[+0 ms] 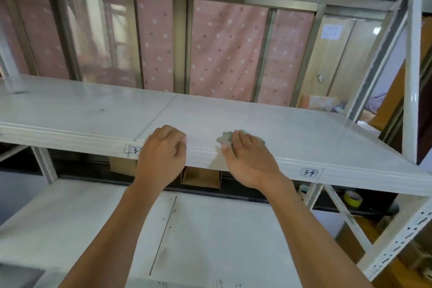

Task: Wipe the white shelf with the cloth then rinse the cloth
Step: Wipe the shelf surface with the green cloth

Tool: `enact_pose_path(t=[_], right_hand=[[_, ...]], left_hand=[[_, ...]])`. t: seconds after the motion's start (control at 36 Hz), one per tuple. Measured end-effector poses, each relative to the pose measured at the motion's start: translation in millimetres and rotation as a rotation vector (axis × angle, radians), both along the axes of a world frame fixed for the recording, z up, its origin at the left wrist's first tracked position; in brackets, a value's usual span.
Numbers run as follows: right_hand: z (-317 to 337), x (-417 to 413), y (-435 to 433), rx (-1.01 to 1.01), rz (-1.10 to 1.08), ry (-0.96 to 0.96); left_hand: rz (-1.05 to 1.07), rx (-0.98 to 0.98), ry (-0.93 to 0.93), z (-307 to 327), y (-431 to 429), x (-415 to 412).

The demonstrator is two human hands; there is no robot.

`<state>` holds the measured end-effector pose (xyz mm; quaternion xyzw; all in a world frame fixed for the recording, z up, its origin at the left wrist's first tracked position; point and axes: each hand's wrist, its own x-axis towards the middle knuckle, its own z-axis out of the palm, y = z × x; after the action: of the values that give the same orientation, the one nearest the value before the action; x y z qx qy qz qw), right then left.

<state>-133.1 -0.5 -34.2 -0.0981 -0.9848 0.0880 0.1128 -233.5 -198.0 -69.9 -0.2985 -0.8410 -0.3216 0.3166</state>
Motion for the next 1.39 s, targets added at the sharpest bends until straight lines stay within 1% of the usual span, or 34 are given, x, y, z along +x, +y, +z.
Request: enact_pose_path(t=[0.19,0.31,0.47,0.53,0.61,0.72,0.81,0.86,1.0,1.06,1.11,1.14,1.17,1.19,1.25,1.31,1.39], right_hand=[[-4,-24,-58,0.047,0.071,0.041],[-3,-35,-84,0.035,0.13,0.047],[3,-52,-109,-0.053,0.209,-0.001],[7,-53,-113,-0.059,0.218,0.004],[8,-52,-117,-0.038,0.244,0.03],[-3,-58,-122,0.016,0.281,0.116],[-16,-64,-128,0.071,0.308,0.248],[-24,-68,-134,0.109,0.329,0.365],[-35,-74,-145,0.117,0.37,0.519],[-34,-71,-150,0.033,0.503,0.504],[-38,-64,-160,-0.074,0.647,0.366],[-45,-60,-169,-0.069,0.684,0.281],[-53,-55,-177,-0.045,0.713,0.241],[-64,-52,-184,-0.057,0.742,0.242],[-82,-51,-192,-0.137,0.758,0.297],[-87,-53,-199,-0.195,0.733,0.342],[-76,-58,-213,-0.272,0.668,0.322]], left_hand=[[0.114,-0.041,0.046,-1,-81,-34],[0.137,-0.041,-0.054,-3,-116,-50],[0.125,0.002,-0.112,-7,-128,-54],[0.132,0.019,-0.151,-4,-127,-55],[0.123,0.051,-0.161,-3,-127,-55],[0.119,0.093,-0.158,-6,-125,-53],[0.135,0.104,-0.125,-7,-123,-51],[0.132,0.078,-0.092,-9,-124,-51],[0.057,-0.045,0.014,-11,-137,-59],[0.023,-0.045,0.011,-10,-144,-61],[0.035,-0.037,0.001,-9,-153,-61],[0.063,-0.027,-0.005,-9,-159,-61],[0.095,-0.011,-0.001,-9,-165,-61],[0.122,0.002,0.011,-9,-173,-61],[0.159,0.004,0.032,-8,-192,-61],[0.192,-0.022,0.043,-8,-213,-64],[0.21,-0.013,0.011,-9,-242,-73]])
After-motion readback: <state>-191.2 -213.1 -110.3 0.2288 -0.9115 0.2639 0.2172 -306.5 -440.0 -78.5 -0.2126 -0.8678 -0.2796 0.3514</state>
